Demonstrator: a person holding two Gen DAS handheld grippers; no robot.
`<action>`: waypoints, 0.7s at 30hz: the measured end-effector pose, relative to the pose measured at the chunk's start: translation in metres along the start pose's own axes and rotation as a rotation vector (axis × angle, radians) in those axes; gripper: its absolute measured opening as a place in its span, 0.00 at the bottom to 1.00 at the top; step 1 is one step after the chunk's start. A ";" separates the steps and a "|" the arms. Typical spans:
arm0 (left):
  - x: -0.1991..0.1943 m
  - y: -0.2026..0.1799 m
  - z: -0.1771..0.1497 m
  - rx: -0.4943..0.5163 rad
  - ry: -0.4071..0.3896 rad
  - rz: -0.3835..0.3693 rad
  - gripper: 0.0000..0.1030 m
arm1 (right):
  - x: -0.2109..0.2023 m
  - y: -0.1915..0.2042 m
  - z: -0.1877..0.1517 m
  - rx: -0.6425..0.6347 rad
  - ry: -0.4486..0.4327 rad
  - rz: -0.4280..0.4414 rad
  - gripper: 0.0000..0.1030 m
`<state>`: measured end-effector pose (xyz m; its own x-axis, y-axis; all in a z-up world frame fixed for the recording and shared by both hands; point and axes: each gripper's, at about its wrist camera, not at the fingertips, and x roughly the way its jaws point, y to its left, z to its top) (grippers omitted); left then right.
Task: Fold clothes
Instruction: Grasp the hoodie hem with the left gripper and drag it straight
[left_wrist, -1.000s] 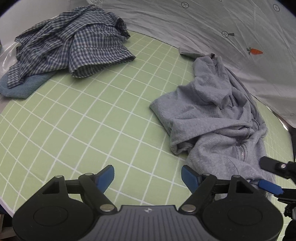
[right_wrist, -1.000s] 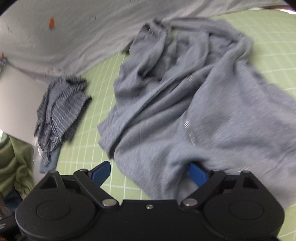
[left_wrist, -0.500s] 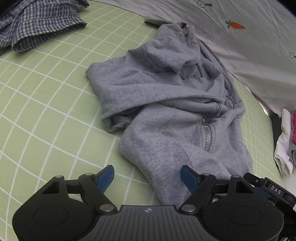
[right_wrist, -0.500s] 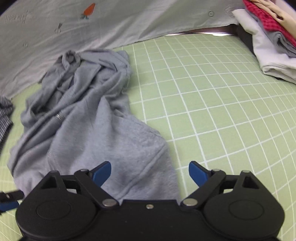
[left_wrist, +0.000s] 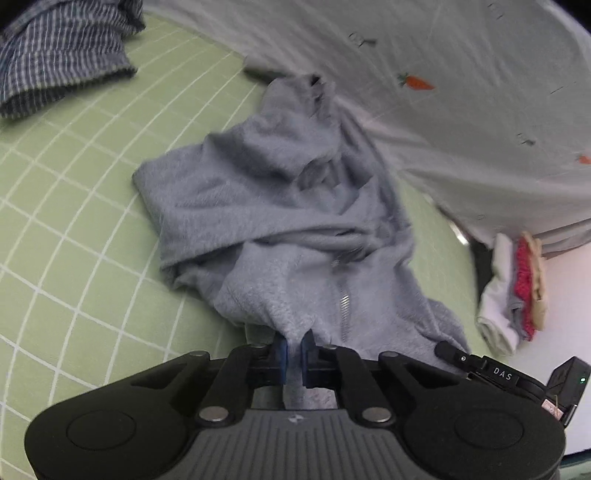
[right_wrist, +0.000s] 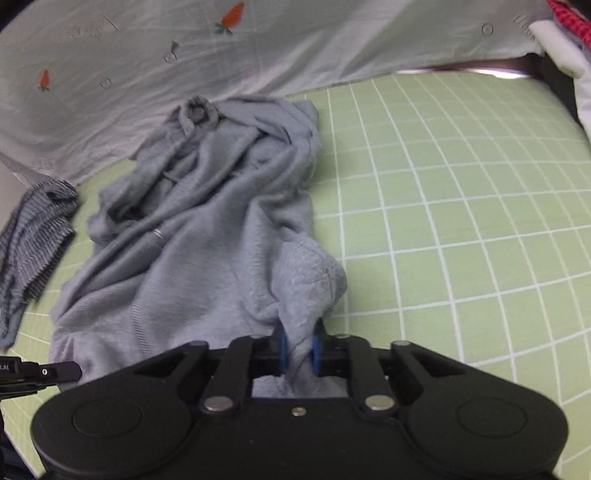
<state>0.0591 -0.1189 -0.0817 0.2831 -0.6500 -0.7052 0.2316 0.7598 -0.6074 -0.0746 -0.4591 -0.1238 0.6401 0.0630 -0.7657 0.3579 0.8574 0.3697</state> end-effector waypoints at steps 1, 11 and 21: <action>-0.021 -0.002 0.003 0.018 -0.038 -0.028 0.07 | -0.021 -0.004 0.004 0.055 -0.026 0.053 0.10; -0.013 0.023 -0.016 0.075 -0.014 0.254 0.28 | -0.050 -0.011 -0.023 0.118 0.005 -0.145 0.37; 0.015 0.029 -0.070 -0.014 0.114 0.237 0.61 | -0.023 -0.018 -0.054 0.037 0.032 -0.237 0.69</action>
<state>0.0050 -0.1070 -0.1360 0.2210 -0.4515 -0.8645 0.1581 0.8913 -0.4251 -0.1330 -0.4487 -0.1414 0.5137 -0.1212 -0.8493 0.5208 0.8308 0.1965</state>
